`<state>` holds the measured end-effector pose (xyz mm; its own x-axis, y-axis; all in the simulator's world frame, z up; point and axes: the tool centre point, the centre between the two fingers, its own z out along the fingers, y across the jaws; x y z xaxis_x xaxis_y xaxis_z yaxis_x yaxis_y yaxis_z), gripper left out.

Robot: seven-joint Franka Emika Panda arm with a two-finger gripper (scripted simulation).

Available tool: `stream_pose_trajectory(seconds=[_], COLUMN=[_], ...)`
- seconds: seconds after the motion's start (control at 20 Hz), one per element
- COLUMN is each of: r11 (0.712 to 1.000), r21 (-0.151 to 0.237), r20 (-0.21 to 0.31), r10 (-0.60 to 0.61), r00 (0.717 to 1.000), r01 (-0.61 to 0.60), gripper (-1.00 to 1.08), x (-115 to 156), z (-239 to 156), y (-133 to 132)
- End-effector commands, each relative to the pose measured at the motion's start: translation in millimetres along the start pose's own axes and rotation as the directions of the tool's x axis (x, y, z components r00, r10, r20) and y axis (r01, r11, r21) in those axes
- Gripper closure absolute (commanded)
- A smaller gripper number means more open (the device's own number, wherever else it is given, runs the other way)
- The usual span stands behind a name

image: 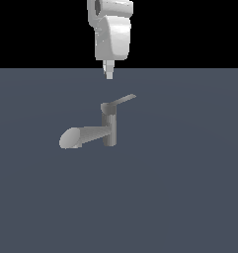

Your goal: Turn on the faucet by rotating a designated handle.

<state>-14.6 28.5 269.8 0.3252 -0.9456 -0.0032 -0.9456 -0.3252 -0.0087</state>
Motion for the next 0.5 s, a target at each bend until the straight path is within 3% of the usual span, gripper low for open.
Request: stream_pose_trajectory(seconds=[0.0,0.45], r11=[0.998,0.954], r21=[-0.001,-0.005], r20=[-0.001,-0.006], r10=[0.066,0.301], r00=[0.998,0.954], r01=[-0.066,-0.301], gripper=[1.08,1.08], x=[12,59], z=[12,56], y=[-9,-34])
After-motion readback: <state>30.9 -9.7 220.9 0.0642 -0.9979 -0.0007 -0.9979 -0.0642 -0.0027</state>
